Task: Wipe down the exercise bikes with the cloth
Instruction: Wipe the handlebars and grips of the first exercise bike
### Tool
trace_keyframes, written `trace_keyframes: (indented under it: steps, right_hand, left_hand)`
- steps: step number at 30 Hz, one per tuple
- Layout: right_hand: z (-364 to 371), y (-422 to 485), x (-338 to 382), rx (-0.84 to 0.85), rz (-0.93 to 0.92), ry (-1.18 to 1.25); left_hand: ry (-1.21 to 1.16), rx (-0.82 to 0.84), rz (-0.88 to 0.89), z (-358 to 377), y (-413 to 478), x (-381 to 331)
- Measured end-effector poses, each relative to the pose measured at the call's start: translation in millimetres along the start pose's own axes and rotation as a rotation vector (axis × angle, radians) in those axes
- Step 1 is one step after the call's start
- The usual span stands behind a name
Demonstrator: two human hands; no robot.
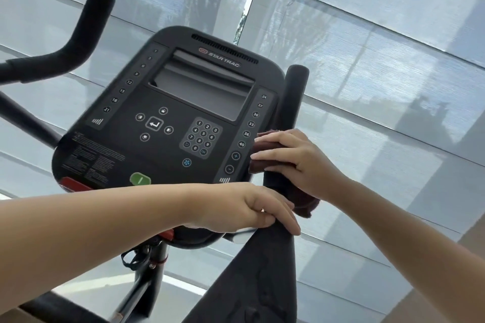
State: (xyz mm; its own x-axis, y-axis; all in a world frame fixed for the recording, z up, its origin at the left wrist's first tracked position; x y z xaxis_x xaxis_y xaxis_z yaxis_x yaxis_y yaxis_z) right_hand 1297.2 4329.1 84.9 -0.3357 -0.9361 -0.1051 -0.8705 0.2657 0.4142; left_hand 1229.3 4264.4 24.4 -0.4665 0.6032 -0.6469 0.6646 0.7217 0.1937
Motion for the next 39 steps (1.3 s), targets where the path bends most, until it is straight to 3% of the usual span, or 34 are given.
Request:
trace_keyframes:
  steps: [3, 6, 8, 11, 16, 21, 28, 34, 39]
  right_hand:
    - [-2.1, 4.0, -1.0, 0.000, -0.053, -0.128]
    - [-16.4, 25.4, -8.0, -0.059, -0.232, -0.554]
    - [-31.1, 40.8, -13.9, -0.179, -0.230, -0.708]
    - [-44.3, 44.6, -17.8, -0.365, -0.023, -0.454]
    - [-8.4, 13.1, -5.6, -0.060, 0.116, 0.048]
    - [-10.9, -10.0, 16.8, -0.034, 0.242, 0.305]
    - [-0.8, -38.0, 70.7, 0.075, 0.294, 0.445]
    - [-5.3, -52.8, 86.9, -0.081, 0.377, 0.400]
    - [-7.1, -90.4, 112.5, -0.323, 0.410, 0.354]
  left_hand:
    - [-0.013, 0.012, -0.022, -0.3, -2.5, -1.1]
    - [-0.037, 0.012, -0.056, -0.8, -5.1, -1.6]
    - [-0.030, 0.007, -0.071, -0.4, -6.5, -3.2]
    - [0.021, 0.007, -0.093, -0.8, -11.3, -7.2]
    - [0.098, 0.033, -0.147, -2.0, -34.3, -14.7]
    - [0.267, 0.030, -0.222, 4.7, -65.8, -26.2]
    - [0.569, -0.006, -0.267, 23.2, -101.9, -46.5]
    - [0.725, -0.162, -0.207, 43.5, -123.8, -52.1]
    - [0.707, -0.291, -0.173, 53.5, -133.9, -48.1]
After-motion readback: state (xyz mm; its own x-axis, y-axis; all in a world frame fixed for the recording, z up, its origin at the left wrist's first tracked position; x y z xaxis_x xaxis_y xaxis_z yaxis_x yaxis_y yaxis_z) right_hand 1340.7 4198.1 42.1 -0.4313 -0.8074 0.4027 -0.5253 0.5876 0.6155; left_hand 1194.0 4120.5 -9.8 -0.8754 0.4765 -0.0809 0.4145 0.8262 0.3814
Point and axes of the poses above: each hand's wrist, its own y-axis towards the middle knuckle, its own z-axis out of the palm, x = y × z, the point moved 6 cm from there along y, towards the middle knuckle, and after that the axes turned 8 degrees about y, right-handed, at the moved point
